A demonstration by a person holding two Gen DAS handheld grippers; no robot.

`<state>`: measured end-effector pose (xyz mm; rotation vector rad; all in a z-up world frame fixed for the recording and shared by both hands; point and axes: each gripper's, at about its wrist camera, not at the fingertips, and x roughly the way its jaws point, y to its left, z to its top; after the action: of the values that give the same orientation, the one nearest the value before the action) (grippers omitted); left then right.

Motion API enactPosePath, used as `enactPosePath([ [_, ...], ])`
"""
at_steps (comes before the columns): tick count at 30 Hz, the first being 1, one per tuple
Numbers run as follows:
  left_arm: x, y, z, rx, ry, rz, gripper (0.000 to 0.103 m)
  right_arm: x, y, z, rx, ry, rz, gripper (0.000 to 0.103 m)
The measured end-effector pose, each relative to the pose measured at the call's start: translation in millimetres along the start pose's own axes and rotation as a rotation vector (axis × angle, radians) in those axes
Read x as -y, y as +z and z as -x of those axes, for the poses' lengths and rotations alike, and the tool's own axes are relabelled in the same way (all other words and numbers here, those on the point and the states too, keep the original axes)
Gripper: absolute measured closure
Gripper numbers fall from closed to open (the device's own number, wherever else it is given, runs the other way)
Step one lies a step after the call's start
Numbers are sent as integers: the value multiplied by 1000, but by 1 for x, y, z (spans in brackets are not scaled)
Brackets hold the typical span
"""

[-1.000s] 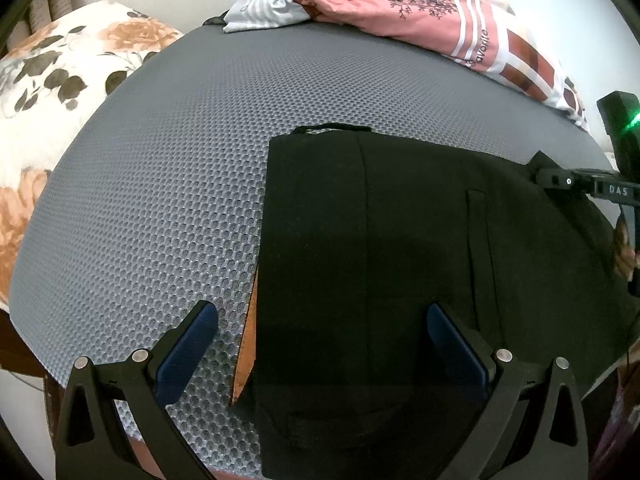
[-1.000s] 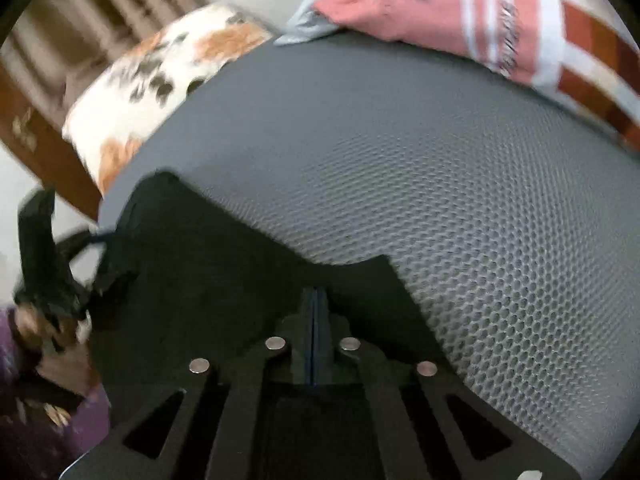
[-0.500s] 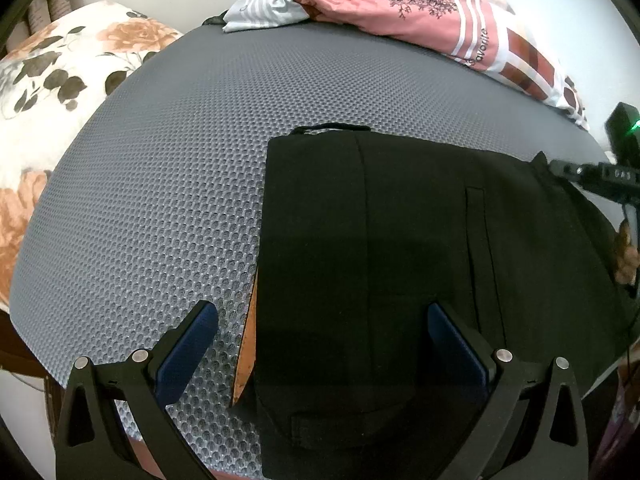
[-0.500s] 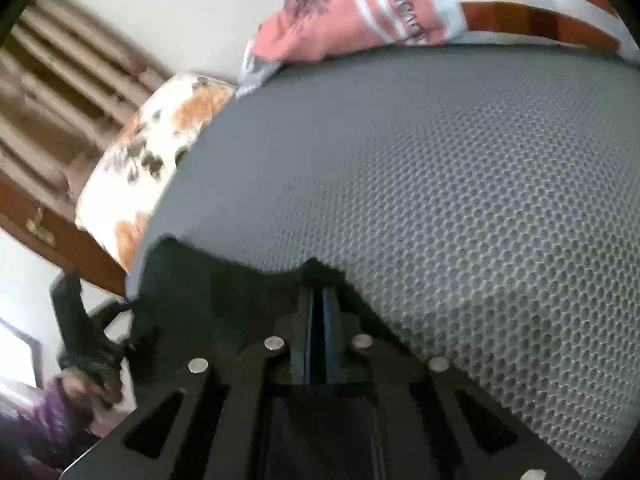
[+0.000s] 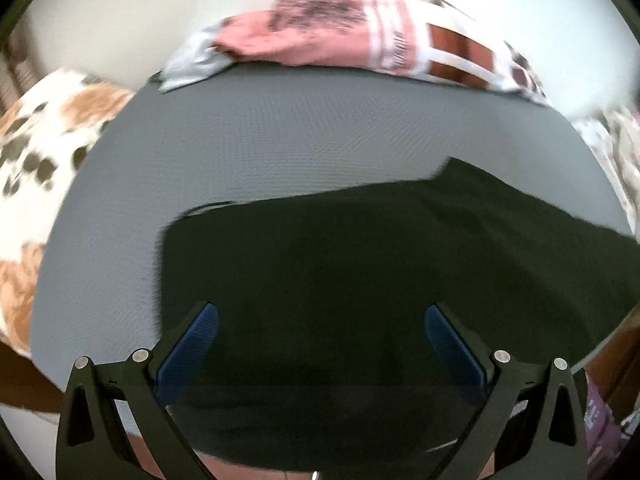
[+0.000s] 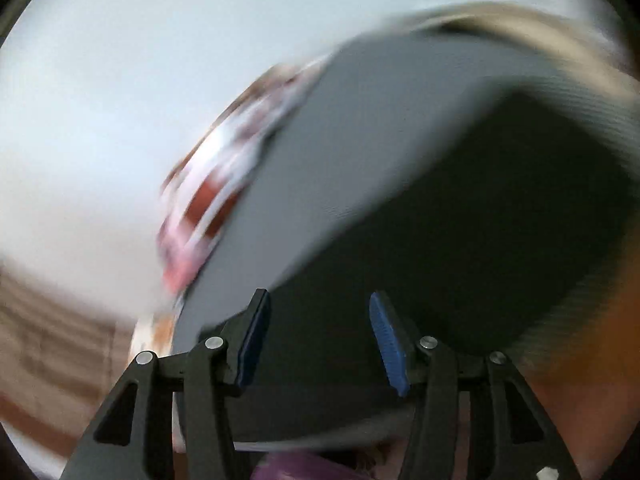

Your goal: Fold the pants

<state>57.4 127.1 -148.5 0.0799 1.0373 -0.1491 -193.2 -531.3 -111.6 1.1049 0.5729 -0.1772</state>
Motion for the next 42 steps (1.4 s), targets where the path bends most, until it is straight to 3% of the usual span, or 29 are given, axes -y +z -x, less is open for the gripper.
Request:
enactPosePath([
  [2,13,-2,-12,-7,-18,-13,1,43,15,38,82,-4,-99,57],
  [6,26,-9,-24,-2,-41,-35,1,85,34,58,106,64,-209,56],
  [14,22,-11,-31,-7,-30,-24,1,78,51,20,102,119,-236,56],
  [18,20,-16,-37,-23,-18,-28,1,75,56,14,90,25,-219,56],
  [23,28,-19,-39,-23,11,-87,1,76,55,12,89,62,-230,56],
  [30,25,-18,-39,-19,2,-81,0,62,57,9,77,79,-207,56],
  [33,24,-18,-38,-17,1,-81,0,58,58,8,85,140,-204,56],
  [36,25,-18,-39,-15,3,-84,0,56,61,2,71,17,-149,53],
  [39,25,-19,-39,-7,6,-91,0,62,63,0,80,58,-176,55],
  [42,26,-20,-39,1,8,-95,0,50,69,-16,22,64,-149,52],
])
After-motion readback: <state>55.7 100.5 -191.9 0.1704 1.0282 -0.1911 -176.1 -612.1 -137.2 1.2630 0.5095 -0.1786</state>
